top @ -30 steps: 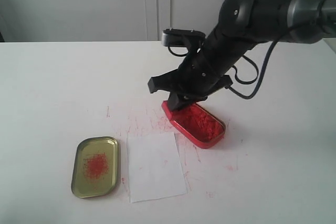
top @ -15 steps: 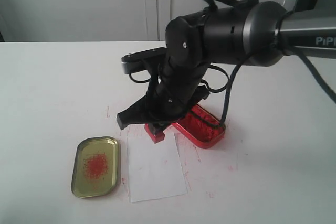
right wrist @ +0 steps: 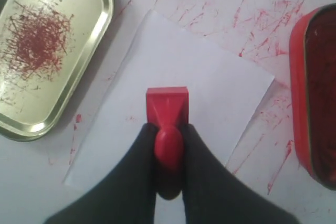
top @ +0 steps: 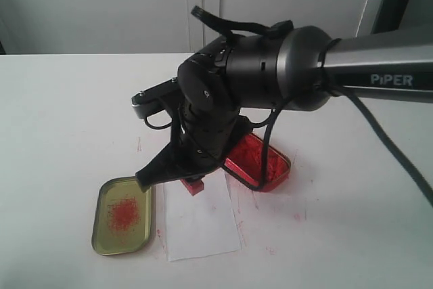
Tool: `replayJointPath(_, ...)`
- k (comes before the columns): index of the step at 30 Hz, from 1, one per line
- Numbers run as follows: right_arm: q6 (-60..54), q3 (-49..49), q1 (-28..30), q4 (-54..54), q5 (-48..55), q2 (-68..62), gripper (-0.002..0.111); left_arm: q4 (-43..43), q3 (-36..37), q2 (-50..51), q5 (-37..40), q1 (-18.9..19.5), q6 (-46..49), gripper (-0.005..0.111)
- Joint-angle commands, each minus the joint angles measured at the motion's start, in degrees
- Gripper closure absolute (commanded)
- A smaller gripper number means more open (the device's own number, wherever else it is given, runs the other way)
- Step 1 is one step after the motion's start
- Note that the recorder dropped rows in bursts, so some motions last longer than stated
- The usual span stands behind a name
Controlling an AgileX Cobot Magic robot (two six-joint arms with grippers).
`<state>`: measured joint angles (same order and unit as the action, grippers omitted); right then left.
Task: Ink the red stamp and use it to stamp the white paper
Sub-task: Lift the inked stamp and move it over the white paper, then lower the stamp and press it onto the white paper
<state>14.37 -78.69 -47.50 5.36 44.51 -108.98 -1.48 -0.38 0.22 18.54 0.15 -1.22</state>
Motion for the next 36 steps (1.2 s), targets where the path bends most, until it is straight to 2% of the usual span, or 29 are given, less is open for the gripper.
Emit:
replayJointPath(1, 0.4, 0.2, -0.1, 0.8, -0.5, -1.8, 0.108, 0.1, 0.4, -0.2, 0.5, -0.2, -0.1, 0.107)
replayJointPath(25, 9.5, 2.8, -0.1, 0.8, -5.8, -3.7, 0.108, 0.1, 0.4, -0.2, 0.5, -0.2, -0.1, 0.107)
replayJointPath(36, 9.5, -0.8, -0.1, 2.1, -0.4, -3.7, 0.108, 0.1, 0.4, -0.2, 0.5, -0.2, -0.1, 0.107)
